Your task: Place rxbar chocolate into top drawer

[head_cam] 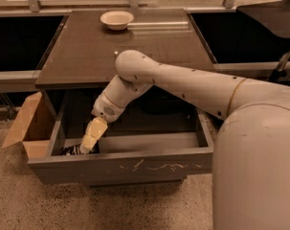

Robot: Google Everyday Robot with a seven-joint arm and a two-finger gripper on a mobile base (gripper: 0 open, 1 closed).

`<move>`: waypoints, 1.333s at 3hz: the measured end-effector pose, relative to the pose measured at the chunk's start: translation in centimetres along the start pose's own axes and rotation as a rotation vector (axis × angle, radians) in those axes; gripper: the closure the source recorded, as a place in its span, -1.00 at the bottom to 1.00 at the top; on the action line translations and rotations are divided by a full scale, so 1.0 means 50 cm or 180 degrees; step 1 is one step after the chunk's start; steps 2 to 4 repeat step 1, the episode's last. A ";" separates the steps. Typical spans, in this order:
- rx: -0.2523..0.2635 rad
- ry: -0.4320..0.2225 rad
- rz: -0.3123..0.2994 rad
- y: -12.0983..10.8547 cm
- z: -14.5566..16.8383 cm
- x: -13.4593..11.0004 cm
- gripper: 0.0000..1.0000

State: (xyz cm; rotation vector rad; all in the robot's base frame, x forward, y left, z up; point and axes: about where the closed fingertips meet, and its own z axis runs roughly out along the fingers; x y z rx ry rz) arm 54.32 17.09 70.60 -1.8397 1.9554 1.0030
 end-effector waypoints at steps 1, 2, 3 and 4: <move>0.0025 -0.0023 0.0039 -0.002 -0.012 0.015 -1.00; 0.0025 -0.0023 0.0039 -0.002 -0.012 0.015 -1.00; 0.0025 -0.0023 0.0039 -0.002 -0.012 0.015 -1.00; 0.0025 -0.0023 0.0039 -0.002 -0.012 0.015 -1.00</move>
Offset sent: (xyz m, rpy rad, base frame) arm 0.0000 0.0000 0.0000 0.0000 0.0000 0.0000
